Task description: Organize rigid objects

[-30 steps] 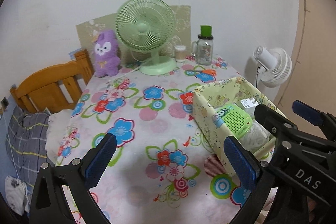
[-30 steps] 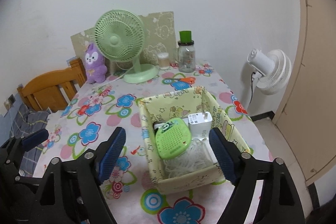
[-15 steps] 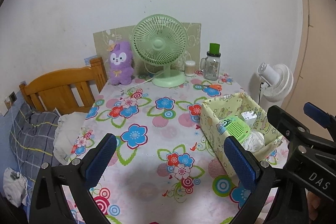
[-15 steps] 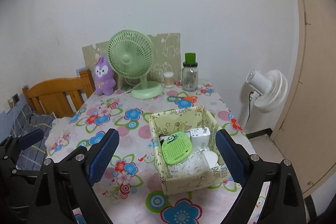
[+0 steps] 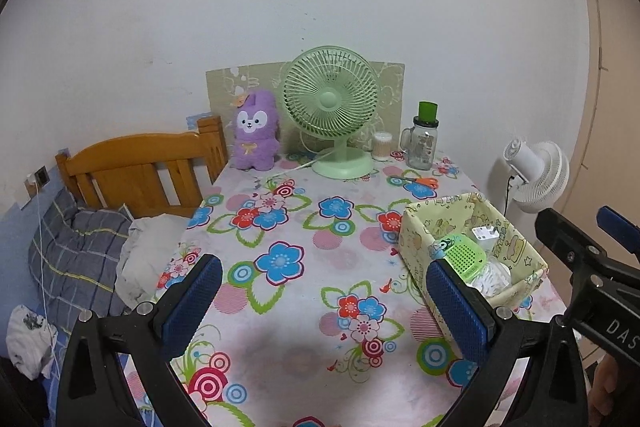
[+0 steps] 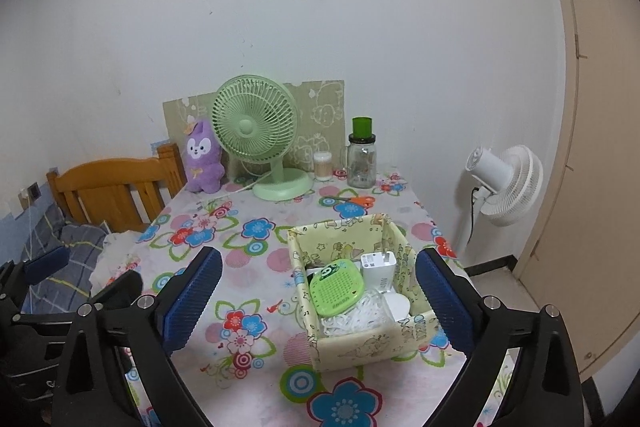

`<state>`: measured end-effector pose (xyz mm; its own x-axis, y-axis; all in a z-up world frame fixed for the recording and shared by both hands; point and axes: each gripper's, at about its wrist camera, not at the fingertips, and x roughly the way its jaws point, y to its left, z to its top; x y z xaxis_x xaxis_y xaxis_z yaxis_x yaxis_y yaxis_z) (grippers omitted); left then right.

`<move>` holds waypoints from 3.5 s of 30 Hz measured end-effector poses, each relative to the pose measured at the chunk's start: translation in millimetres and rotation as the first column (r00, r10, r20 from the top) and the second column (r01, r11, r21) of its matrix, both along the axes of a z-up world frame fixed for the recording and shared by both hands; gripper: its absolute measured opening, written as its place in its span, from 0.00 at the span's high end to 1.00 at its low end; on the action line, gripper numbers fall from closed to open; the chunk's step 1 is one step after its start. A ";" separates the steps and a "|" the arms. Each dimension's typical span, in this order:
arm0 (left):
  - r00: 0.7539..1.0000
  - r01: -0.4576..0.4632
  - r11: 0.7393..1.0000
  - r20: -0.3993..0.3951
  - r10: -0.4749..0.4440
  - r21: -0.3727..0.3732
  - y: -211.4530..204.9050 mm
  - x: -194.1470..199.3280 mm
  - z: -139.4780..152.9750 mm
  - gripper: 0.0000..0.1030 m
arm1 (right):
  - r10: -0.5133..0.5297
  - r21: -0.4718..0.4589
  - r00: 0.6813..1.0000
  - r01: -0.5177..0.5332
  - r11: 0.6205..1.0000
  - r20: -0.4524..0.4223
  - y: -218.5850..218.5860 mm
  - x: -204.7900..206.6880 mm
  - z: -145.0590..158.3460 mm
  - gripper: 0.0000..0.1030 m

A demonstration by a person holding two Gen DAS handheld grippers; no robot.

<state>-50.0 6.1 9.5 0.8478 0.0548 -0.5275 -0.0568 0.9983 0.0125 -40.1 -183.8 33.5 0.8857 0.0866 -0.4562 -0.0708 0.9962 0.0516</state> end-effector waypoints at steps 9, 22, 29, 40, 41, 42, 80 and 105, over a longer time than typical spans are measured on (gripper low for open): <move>0.999 -0.022 0.999 0.025 0.023 -0.039 9.1 -6.4 6.8 0.00 | 0.008 -0.033 1.000 -0.008 0.999 0.003 2.9 -4.3 -1.8 0.00; 0.999 -0.033 0.999 0.041 0.034 -0.029 5.7 -9.1 5.7 0.00 | 0.018 -0.036 1.000 -0.017 0.999 0.022 1.8 -6.3 -0.7 0.00; 0.999 -0.033 0.999 0.028 0.034 -0.023 6.2 -8.1 4.7 0.00 | 0.014 -0.038 0.999 -0.013 0.999 0.035 0.0 -6.3 0.2 0.00; 0.999 -0.043 0.999 0.017 0.043 -0.029 6.7 -5.9 3.4 0.00 | 0.019 -0.047 0.999 -0.017 0.999 0.045 2.0 -5.4 1.0 0.00; 0.999 -0.045 0.999 0.017 0.045 -0.029 6.7 -5.9 3.3 0.00 | 0.020 -0.048 0.999 -0.018 0.999 0.046 2.3 -5.3 1.0 0.00; 0.999 -0.046 0.999 0.016 0.047 -0.029 7.0 -5.9 3.0 0.00 | 0.022 -0.050 0.999 -0.020 0.999 0.048 2.9 -5.1 1.1 0.00; 0.999 -0.040 0.999 0.023 0.041 -0.026 5.3 -5.0 2.3 0.00 | 0.024 -0.047 0.998 -0.021 0.999 0.062 2.7 -7.5 0.1 0.00; 0.999 -0.041 0.999 0.029 0.041 -0.024 5.2 -7.3 2.9 0.00 | 0.017 -0.043 0.998 -0.014 0.999 0.062 1.6 -7.3 1.1 0.00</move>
<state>-57.3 11.2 12.4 0.8603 0.0777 -0.5038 -0.0975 0.9951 -0.0132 -47.4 -182.2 34.7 0.9114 0.0823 -0.4033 -0.0881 0.9961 0.0042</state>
